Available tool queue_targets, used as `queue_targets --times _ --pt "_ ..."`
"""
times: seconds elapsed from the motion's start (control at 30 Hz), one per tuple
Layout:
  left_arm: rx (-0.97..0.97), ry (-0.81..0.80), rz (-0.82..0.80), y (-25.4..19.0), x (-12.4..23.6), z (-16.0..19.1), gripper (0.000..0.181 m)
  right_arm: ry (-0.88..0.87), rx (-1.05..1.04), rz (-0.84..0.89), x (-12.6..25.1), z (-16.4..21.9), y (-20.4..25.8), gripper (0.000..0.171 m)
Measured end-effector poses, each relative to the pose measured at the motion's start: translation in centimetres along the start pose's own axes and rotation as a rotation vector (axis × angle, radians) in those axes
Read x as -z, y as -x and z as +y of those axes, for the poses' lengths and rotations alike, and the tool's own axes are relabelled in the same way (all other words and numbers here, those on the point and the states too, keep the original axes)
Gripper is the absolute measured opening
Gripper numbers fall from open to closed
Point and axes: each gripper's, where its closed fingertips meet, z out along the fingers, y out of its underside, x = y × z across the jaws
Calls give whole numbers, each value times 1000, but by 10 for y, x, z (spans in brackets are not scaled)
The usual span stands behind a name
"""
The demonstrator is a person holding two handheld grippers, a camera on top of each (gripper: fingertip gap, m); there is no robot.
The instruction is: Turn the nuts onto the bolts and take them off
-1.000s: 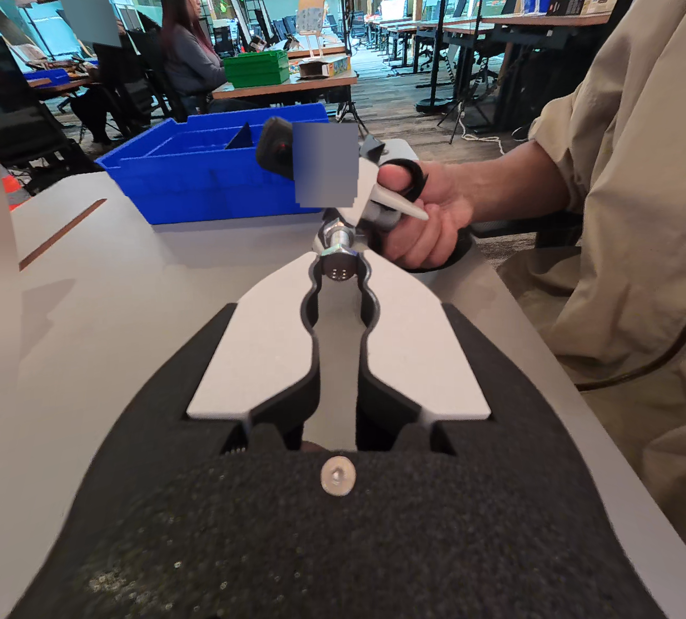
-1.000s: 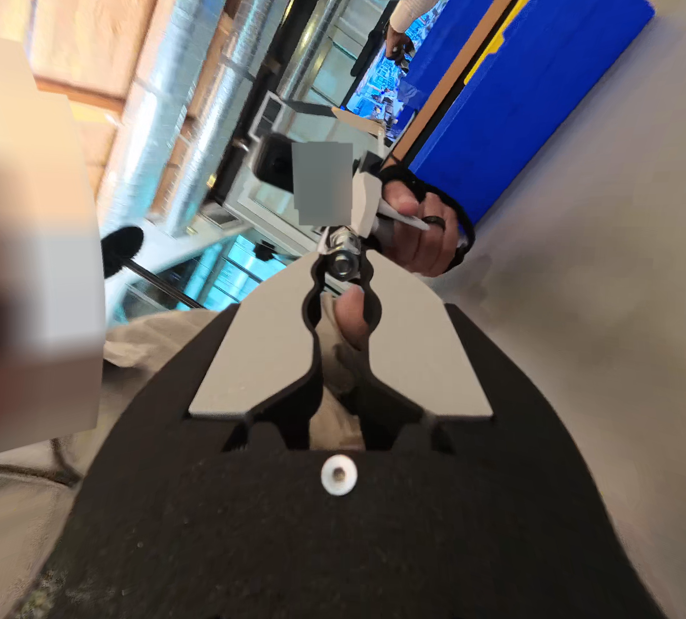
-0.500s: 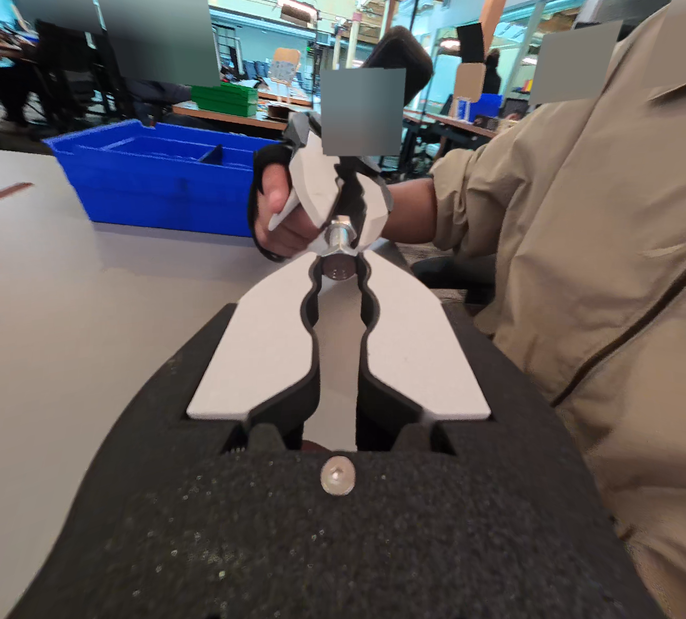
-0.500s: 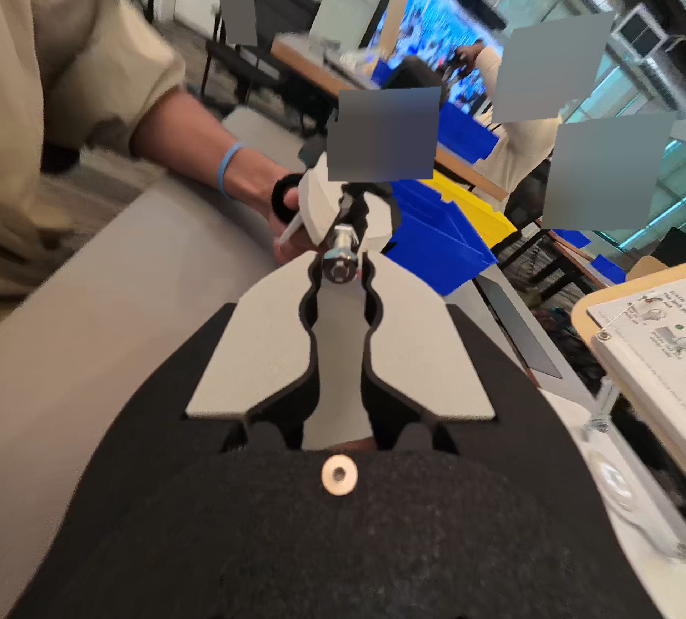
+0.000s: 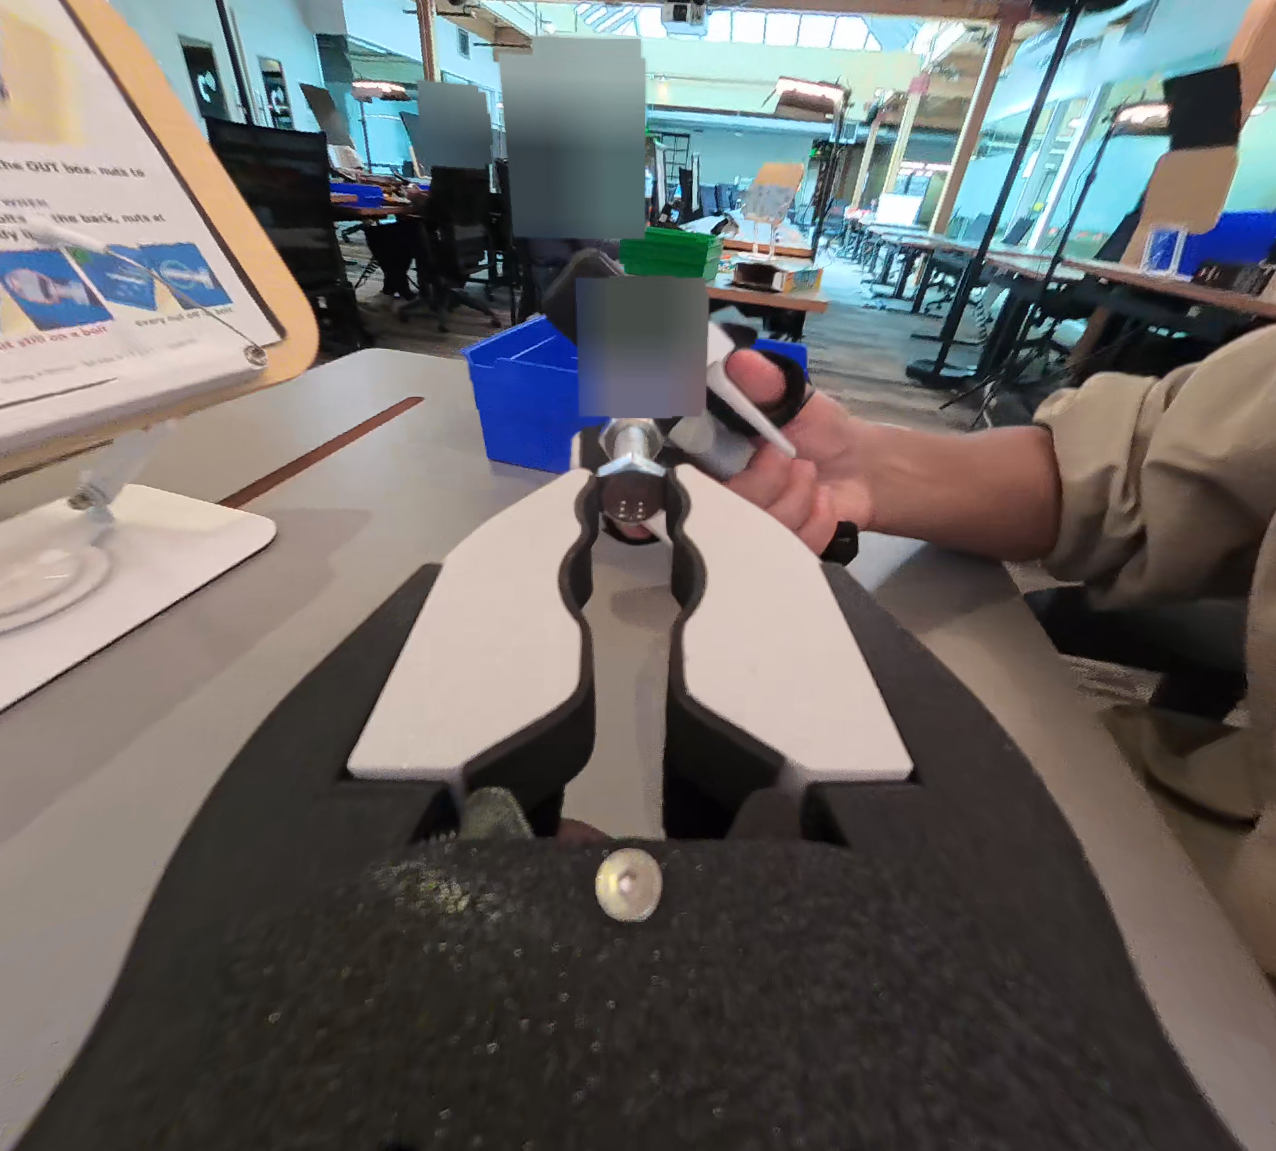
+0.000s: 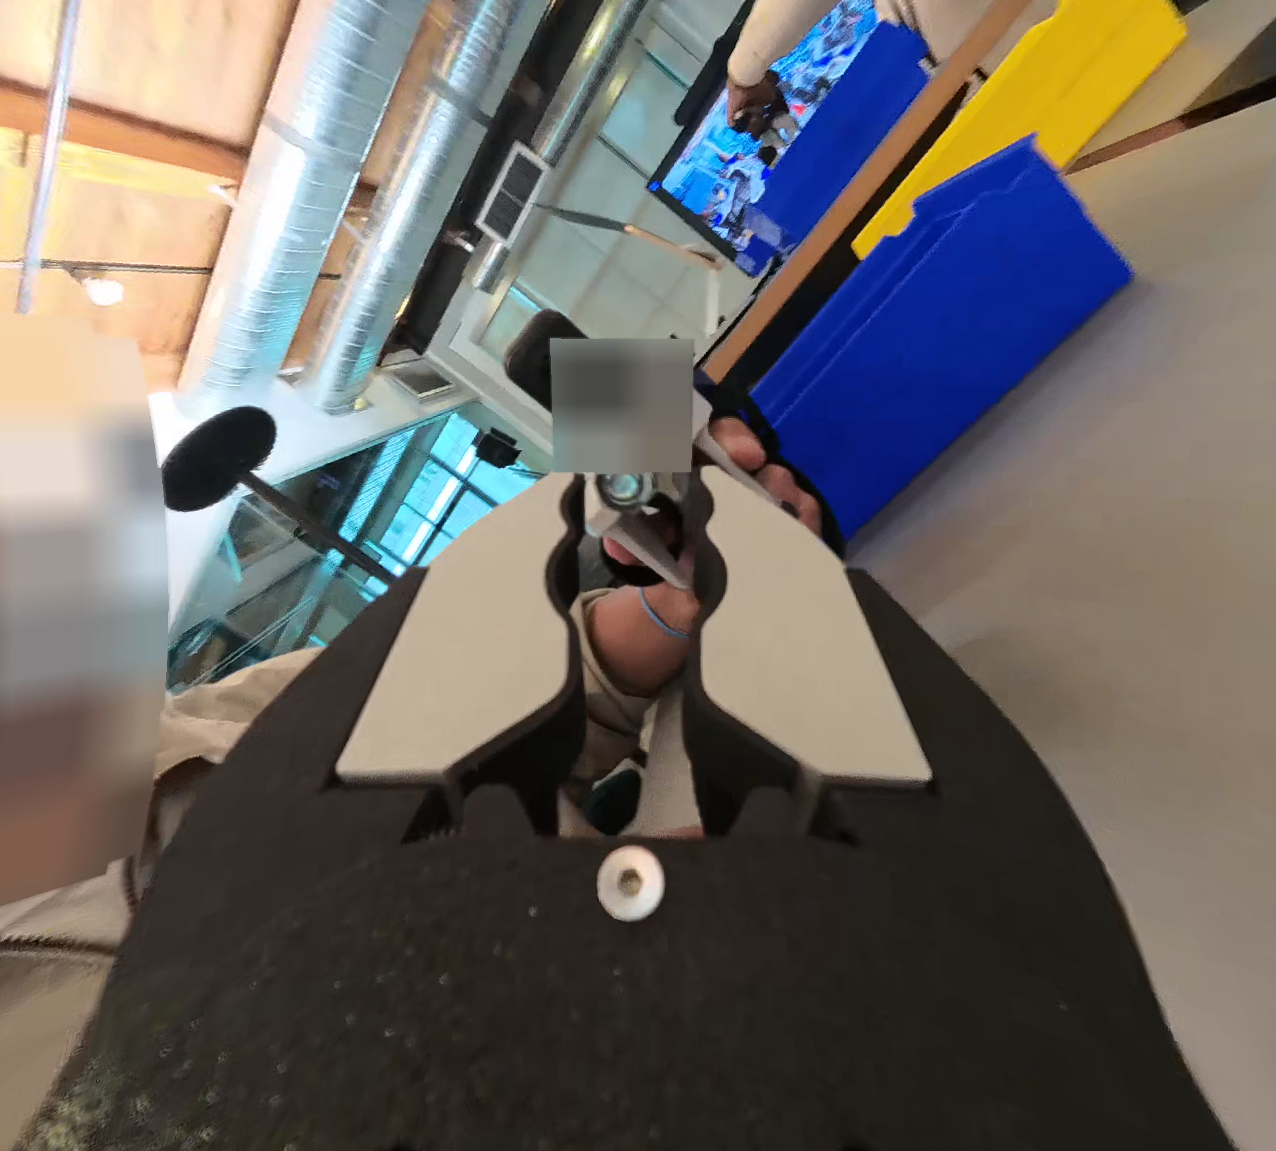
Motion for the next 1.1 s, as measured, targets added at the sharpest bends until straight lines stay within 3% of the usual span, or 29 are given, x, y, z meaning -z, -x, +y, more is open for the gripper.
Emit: queue_targets --times 0.07,0.2,0.27,0.33,0.4,0.57,0.63,0.73,0.87,1.0,1.1 --pt "-8 -1 1 1 -2 5 17 14 17 27 7 3 -7 20" --pt "-53 56 19 -7 -9 18 17 75 37 41 12 14 -11 31" --pt "-74 82 8 -8 -12 21 17 124 33 22 10 23 -10 19" --pt "-61 98 24 -11 -11 23 17 142 101 38 9 26 -9 19" --pt "30 93 103 -19 -7 22 17 199 323 63 8 33 -4 19" --pt "190 82 284 -42 -2 23 18 292 1223 165 10 50 5 19" --pt "179 91 286 -44 -1 25 18 285 1417 235 11 54 2 19" --pt "142 54 276 -45 3 20 18 257 1277 191 6 57 10 33" --pt "29 45 188 -39 8 15 17 133 861 155 8 31 12 46" --pt "-106 43 68 -36 6 1 17 19 306 17 2 14 30 45" --pt "-104 -22 75 -47 8 -25 17 24 127 -3 -4 19 40 42"
